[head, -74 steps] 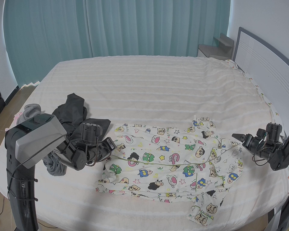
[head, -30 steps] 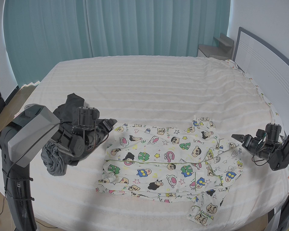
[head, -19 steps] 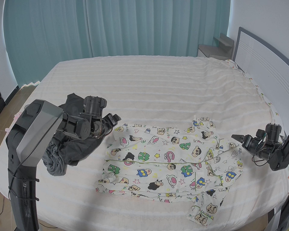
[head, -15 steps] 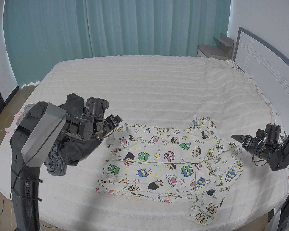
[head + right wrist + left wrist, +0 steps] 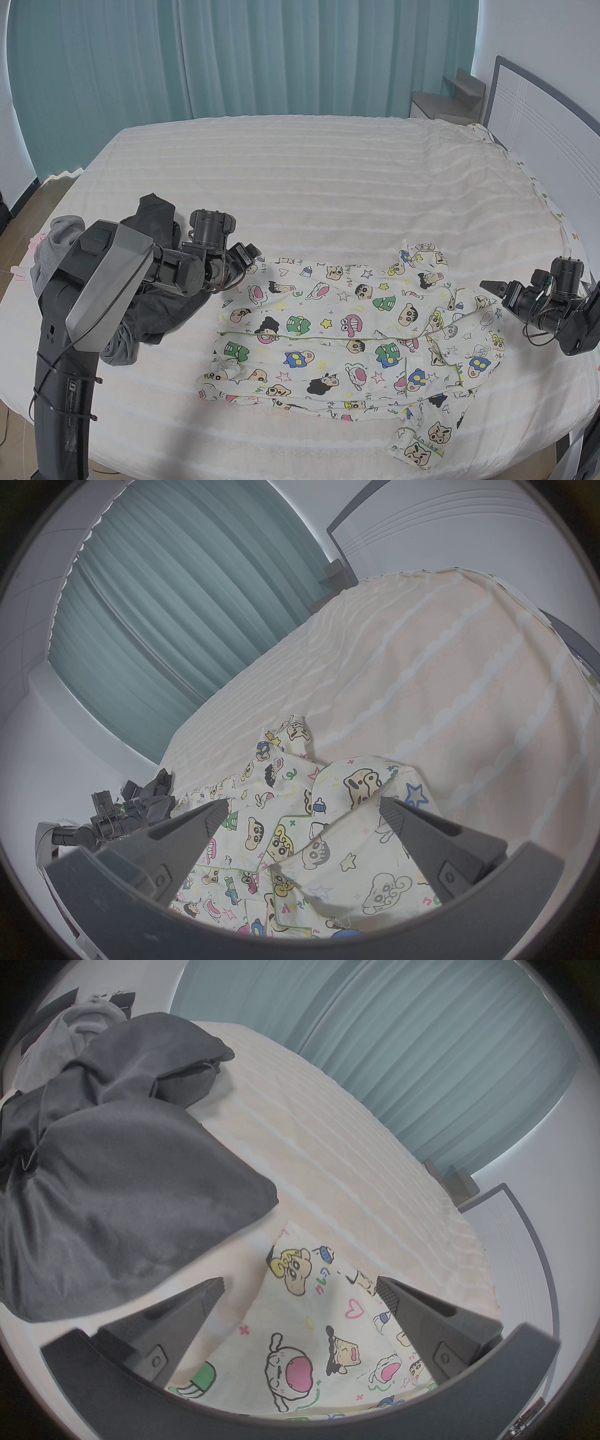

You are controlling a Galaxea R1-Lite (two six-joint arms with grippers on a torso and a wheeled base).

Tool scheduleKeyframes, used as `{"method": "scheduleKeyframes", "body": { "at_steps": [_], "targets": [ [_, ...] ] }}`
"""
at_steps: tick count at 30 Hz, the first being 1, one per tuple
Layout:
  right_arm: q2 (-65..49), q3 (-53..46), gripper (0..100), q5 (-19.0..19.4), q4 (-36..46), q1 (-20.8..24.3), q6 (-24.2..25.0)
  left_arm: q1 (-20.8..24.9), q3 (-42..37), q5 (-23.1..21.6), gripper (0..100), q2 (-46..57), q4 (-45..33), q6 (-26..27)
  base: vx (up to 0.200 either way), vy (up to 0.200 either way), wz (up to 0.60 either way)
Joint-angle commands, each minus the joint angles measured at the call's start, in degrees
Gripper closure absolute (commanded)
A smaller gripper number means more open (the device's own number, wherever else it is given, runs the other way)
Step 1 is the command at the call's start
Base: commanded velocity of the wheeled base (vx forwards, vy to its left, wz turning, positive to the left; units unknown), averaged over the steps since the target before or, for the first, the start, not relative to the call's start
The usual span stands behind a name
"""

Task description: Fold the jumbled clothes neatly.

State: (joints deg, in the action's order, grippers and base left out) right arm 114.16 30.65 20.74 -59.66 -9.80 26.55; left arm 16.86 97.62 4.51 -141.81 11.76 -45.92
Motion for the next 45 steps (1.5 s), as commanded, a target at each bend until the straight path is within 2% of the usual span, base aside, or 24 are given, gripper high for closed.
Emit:
{"method": "scheduleKeyframes", "body": {
  "at_steps": [1,12,13,22,30,40,45],
  "targets": [
    [0.09,0.03,0,0.01,-0.02,0.05,-0.01,0.72,0.38,0.06,0,-1.36,0.01,-0.13,0.000,0.000,0.00],
    [0.18,-0.06,0,0.01,-0.02,0.05,-0.01,1.69,3.80,0.24,0,-3.29,0.01,-1.10,0.000,0.000,0.00],
    [0.18,0.03,0,0.01,-0.02,0.05,-0.01,1.60,4.07,0.24,100,-3.47,0.01,-1.10,0.000,0.000,0.00],
    [0.18,-0.06,0,-0.08,-0.02,0.05,-0.01,1.51,9.34,1.47,100,-7.95,-0.16,-0.92,0.000,0.000,0.00],
    [0.44,-0.06,0,-1.05,-0.02,0.05,-0.62,0.54,13.12,6.04,100,-7.51,0.28,-0.92,0.000,0.000,0.00],
    [0.44,-0.06,0,-1.05,-0.02,0.05,-0.71,-0.69,16.81,6.12,100,-5.93,0.45,-0.92,0.000,0.000,0.00],
    [0.44,-0.06,0,-1.05,-0.02,0.05,-0.71,-0.95,15.84,5.95,100,-5.84,-0.34,-1.01,0.000,0.000,0.00]
  ]
}}
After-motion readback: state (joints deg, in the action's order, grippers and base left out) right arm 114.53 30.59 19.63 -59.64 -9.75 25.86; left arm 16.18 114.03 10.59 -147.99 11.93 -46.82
